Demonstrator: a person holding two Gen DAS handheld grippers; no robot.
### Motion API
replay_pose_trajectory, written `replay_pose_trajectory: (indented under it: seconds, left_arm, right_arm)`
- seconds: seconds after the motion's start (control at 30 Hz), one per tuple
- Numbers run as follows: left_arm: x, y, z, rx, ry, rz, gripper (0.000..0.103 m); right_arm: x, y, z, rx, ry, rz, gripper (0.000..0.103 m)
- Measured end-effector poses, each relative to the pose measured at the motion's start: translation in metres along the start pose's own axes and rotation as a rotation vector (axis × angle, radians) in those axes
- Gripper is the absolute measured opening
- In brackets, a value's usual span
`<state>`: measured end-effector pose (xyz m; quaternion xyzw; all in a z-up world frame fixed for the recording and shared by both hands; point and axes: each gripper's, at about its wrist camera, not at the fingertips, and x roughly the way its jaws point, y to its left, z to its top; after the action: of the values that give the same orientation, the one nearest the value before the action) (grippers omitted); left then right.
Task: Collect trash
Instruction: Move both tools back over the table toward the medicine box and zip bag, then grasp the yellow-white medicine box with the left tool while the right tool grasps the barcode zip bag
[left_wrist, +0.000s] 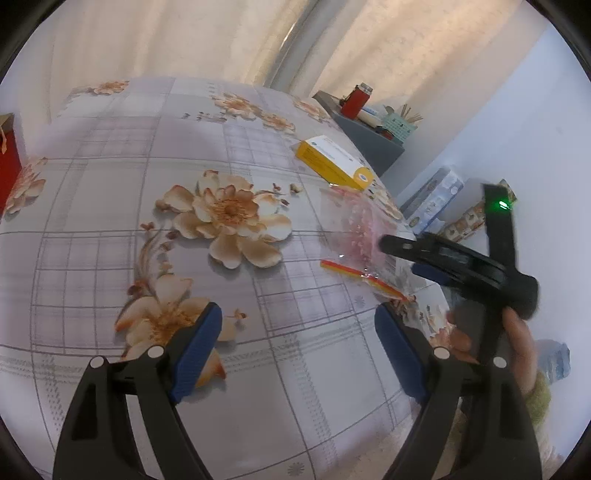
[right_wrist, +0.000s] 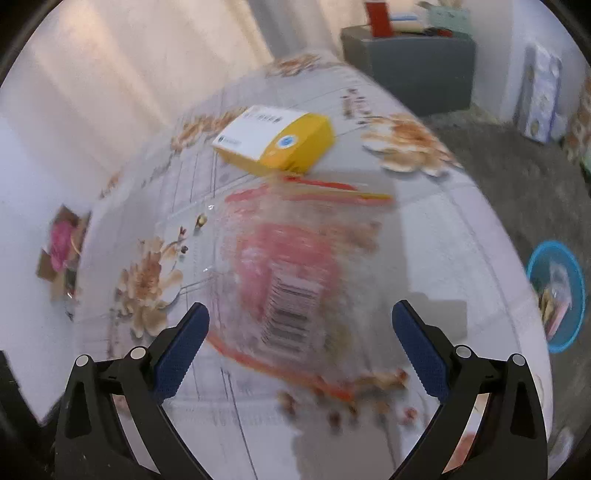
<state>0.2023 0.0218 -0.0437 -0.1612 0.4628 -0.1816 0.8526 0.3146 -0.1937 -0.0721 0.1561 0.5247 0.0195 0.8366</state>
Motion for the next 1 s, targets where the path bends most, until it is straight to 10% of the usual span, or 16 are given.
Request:
replay_pose_trajectory:
  seconds: [0.6, 0.8, 1.0]
  left_arm:
    - [0.066, -0.05, 0.121, 0.157, -0.028, -0.011, 0.083]
    - [0.143, -0.054, 0.174, -0.036, 0.11, -0.034, 0.083]
    - [0.194, -0.042, 0.203, -0.306, 0.146, 0.111, 0.083]
  right_arm:
    - [0.011, 0.006, -0.022, -0.207, -0.088, -0.11, 0.078]
    - [0.007, -0.009, -0.032, -0.196, -0.125, -0.123, 0.074]
    - [-0.005, -0.034, -0.046, -0.155, -0.167, -0.137, 0.074]
